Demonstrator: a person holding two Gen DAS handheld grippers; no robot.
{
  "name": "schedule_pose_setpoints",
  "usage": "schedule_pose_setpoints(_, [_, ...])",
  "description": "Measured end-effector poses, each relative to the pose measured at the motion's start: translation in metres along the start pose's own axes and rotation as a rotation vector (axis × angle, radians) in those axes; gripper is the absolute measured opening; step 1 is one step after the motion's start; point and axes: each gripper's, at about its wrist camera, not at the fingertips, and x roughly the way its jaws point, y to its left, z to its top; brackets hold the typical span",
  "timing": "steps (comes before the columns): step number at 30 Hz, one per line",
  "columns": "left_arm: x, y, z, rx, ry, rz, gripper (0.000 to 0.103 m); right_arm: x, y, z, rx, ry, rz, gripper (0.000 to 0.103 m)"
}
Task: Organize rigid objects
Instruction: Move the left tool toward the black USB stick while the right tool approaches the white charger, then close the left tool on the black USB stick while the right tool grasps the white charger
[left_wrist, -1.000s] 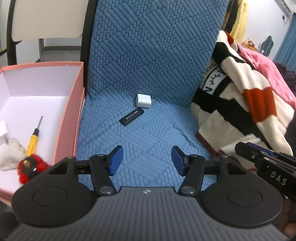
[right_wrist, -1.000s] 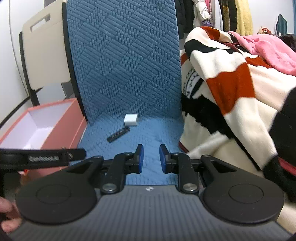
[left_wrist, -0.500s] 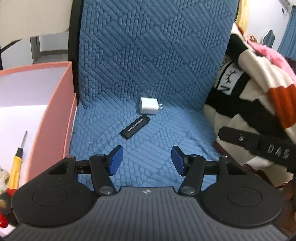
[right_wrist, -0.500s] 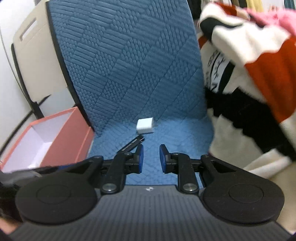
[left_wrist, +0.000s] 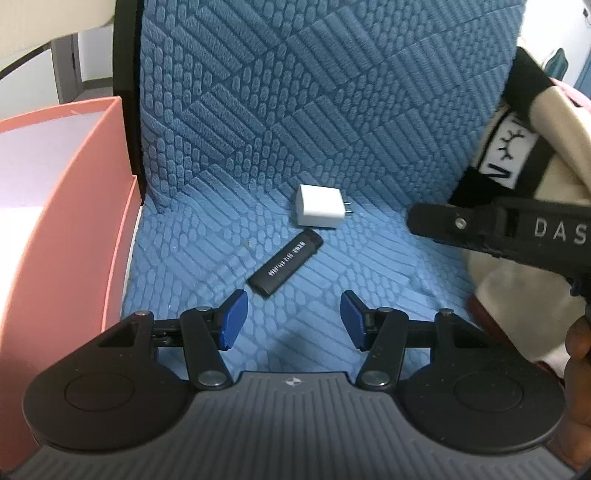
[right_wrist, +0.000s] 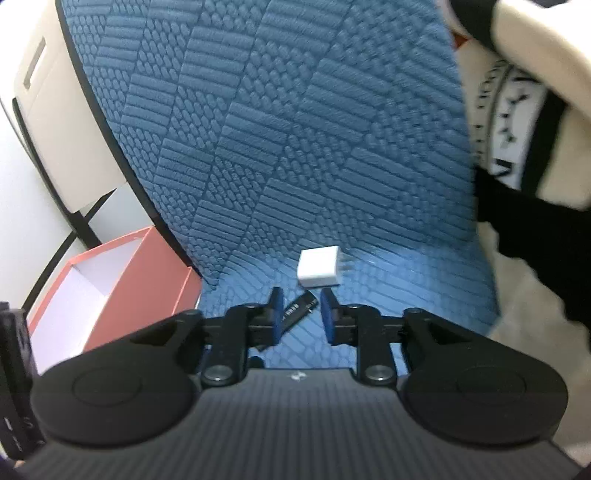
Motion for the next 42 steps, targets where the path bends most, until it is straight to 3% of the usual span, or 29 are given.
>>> schedule_pose_setpoints(6, [0.025, 0.004, 0.01, -0.027, 0.038, -0.005, 0.062, 0.043, 0.002, 0.015, -0.023, 0.065, 0.023, 0.034])
schedule_pose_setpoints(8, [0.03, 0.003, 0.013, -0.031, 0.038, 0.019, 0.051, 0.057, 0.003, 0.02, -0.044, 0.076, 0.017, 0.034])
schedule_pose_setpoints(15, [0.052, 0.005, 0.023, -0.03, 0.055, 0.046, 0.048, 0.096, -0.001, 0.031, -0.091, 0.132, -0.012, 0.037])
schedule_pose_setpoints(19, [0.06, 0.01, 0.03, -0.016, 0.065, 0.033, 0.048, 0.1, -0.008, 0.034, -0.069, 0.137, -0.001, 0.052])
schedule_pose_setpoints(33, [0.068, 0.017, 0.035, -0.069, 0.094, -0.003, 0.048, 0.142, 0.003, 0.029, -0.104, 0.175, -0.02, 0.054])
schedule_pose_setpoints(37, [0.071, 0.017, 0.035, -0.073, 0.094, -0.004, 0.048, 0.152, 0.012, 0.028, -0.159, 0.186, -0.066, 0.045])
schedule_pose_setpoints(42, [0.07, 0.016, 0.034, -0.072, 0.083, -0.015, 0.049, 0.155, 0.013, 0.038, -0.139, 0.227, -0.059, 0.045])
